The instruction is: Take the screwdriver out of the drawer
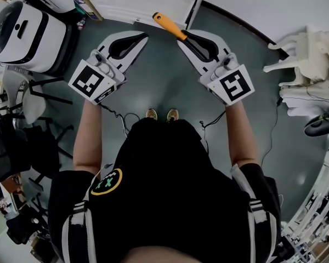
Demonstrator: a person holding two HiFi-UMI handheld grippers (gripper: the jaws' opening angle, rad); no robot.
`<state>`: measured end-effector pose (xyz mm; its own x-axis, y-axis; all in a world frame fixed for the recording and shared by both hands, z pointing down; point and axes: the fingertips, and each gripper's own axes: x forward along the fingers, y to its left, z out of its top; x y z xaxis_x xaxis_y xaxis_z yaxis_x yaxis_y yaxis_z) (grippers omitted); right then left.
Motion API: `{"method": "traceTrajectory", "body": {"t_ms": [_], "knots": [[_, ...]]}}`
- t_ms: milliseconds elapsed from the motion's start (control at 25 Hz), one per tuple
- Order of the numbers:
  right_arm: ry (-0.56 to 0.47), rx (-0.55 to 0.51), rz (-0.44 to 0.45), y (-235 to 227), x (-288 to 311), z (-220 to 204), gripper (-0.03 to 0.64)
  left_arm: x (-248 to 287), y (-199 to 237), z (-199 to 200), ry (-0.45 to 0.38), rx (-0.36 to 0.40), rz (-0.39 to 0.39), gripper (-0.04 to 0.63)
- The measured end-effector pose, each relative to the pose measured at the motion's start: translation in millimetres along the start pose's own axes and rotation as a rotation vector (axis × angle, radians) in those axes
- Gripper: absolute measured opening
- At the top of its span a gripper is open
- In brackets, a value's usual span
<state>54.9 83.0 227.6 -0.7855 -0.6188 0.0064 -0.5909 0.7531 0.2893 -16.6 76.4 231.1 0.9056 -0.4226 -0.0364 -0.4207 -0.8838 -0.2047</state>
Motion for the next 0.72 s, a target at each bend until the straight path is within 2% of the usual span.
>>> {"method": "traceTrajectory", "body": {"t_ms": [200,720], "knots": [[-0.045,0.011,-0.008,10.7,5.1,12.6,0.098,-7.9,-1.6,1.2,-0.005,0.005,-0.005,0.017],[-0.028,-0.005,-0.015,14.7,4.1,11.5,0.098,-13.5,-2.7,3.9,-0.004,0.008,-0.006,0.017]]}}
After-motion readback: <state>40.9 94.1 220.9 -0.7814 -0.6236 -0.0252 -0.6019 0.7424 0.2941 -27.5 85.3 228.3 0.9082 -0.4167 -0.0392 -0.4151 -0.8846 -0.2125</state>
